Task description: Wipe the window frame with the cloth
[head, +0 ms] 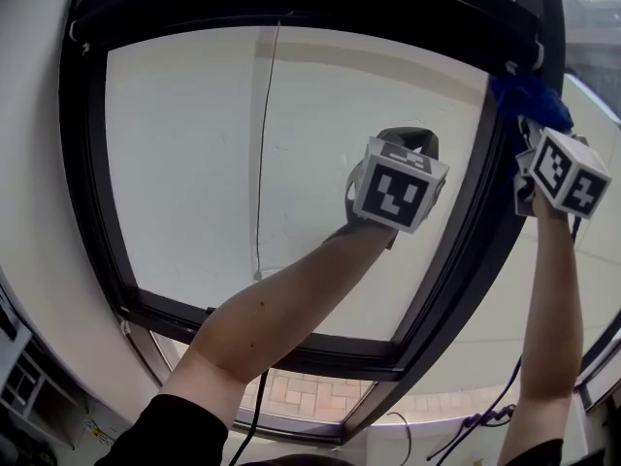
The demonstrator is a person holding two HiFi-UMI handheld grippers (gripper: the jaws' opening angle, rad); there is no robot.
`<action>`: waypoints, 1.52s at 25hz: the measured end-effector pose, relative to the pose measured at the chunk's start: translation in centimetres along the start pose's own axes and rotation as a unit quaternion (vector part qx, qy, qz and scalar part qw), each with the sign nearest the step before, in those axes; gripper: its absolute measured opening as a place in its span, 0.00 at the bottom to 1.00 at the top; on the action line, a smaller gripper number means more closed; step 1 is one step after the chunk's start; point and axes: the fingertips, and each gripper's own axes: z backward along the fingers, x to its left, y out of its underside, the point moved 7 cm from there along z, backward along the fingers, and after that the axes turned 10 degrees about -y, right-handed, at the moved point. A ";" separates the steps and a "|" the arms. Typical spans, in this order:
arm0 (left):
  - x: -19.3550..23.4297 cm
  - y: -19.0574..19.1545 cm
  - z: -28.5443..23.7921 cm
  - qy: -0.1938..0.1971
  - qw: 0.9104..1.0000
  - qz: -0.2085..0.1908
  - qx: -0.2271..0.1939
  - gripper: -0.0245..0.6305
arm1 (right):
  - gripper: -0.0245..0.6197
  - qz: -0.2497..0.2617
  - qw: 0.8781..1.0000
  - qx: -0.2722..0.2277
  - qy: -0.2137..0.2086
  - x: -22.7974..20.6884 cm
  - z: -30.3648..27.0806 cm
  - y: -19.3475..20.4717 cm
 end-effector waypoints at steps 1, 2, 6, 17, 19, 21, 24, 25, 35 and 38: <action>-0.3 0.4 0.1 0.002 1.000 -0.001 0.003 0.03 | 0.12 0.004 1.000 0.000 0.003 0.5 0.4 0.0; -0.5 0.9 0.1 0.004 1.000 0.000 0.009 0.03 | 0.12 0.005 1.000 0.001 0.004 0.9 0.8 0.1; -1.1 2.5 1.1 -0.001 1.000 0.015 0.016 0.03 | 0.12 -0.022 1.000 0.011 -0.011 0.7 1.7 3.6; -4.2 7.4 3.6 0.016 0.999 0.029 0.038 0.03 | 0.12 -0.050 0.998 0.021 -0.016 3.2 5.4 9.9; -4.4 8.1 3.9 0.012 0.999 0.025 0.039 0.03 | 0.12 -0.053 0.998 0.025 -0.019 3.7 6.0 10.8; -4.8 8.8 4.2 0.015 0.999 0.026 0.043 0.03 | 0.12 -0.055 0.998 0.029 -0.021 4.3 6.7 11.6; -5.2 9.9 4.5 0.018 0.998 0.035 0.052 0.03 | 0.12 -0.057 0.998 0.034 -0.023 5.0 7.6 13.0; -5.3 10.3 4.6 0.019 0.998 0.038 0.055 0.03 | 0.12 -0.057 0.997 0.036 -0.023 5.2 8.0 13.4; -6.6 15.7 7.1 0.017 0.995 0.045 0.086 0.03 | 0.12 -0.079 0.996 0.038 -0.019 7.4 10.9 17.6; -7.4 17.3 7.5 0.026 0.994 0.040 0.098 0.03 | 0.12 -0.082 0.995 0.042 -0.023 8.1 11.8 18.8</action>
